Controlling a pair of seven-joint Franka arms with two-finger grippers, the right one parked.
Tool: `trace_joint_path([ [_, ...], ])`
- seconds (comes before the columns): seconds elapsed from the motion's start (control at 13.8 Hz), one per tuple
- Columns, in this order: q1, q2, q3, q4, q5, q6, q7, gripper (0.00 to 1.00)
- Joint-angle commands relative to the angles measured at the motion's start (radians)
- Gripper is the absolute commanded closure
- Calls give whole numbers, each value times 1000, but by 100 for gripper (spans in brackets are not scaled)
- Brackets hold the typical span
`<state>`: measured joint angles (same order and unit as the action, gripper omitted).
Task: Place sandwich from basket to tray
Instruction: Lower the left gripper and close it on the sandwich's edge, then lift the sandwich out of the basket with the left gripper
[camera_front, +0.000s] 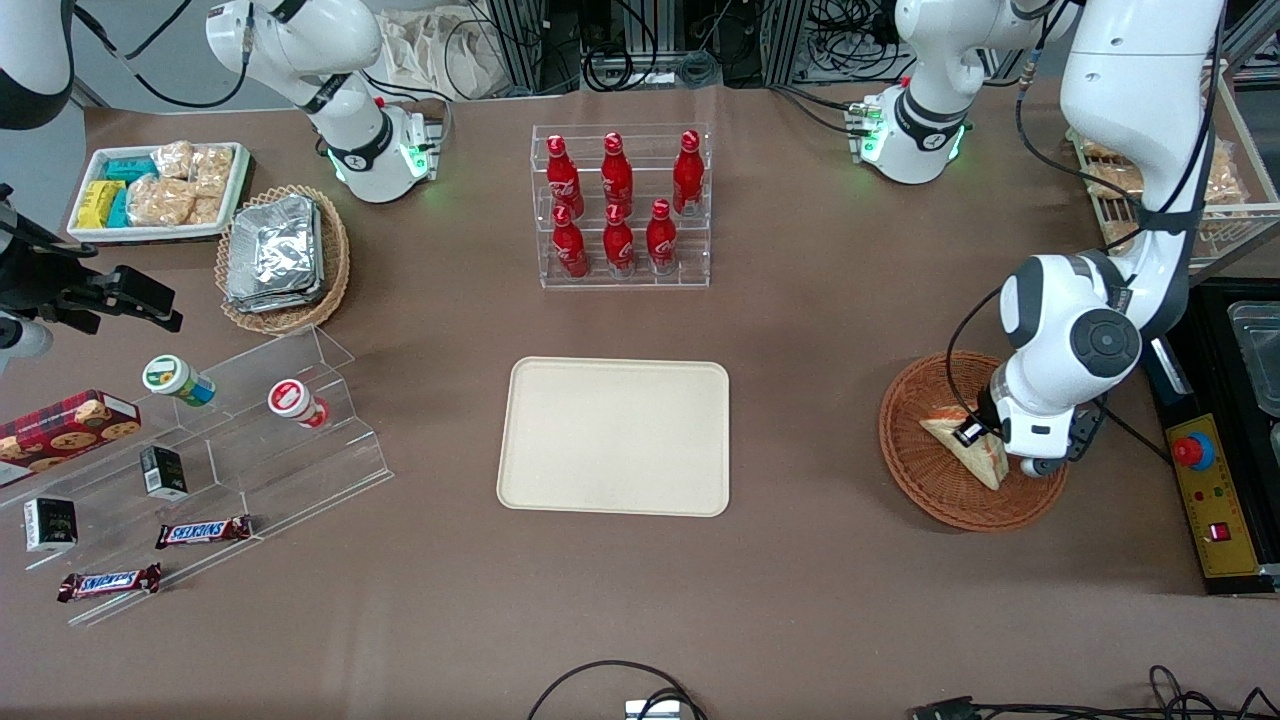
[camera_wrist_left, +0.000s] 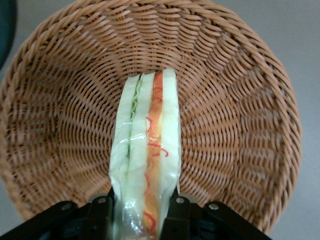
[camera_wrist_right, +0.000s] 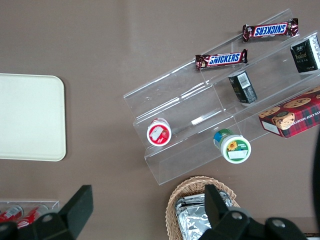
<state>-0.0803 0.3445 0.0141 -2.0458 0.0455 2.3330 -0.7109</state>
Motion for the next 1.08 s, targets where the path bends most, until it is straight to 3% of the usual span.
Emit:
trace_joint_path([
  [0.0,-19,-80,-6,102,10,-256,60,100],
  [0.36,-120,-93,-29,430,8,-613,298,100],
  [0.51,-169,-91,-40,516,-4,-662,367,100],
  [0.72,-205,-47,-149,624,8,-716,404,100],
  [1.01,-323,71,-169,679,8,-669,389,100],
])
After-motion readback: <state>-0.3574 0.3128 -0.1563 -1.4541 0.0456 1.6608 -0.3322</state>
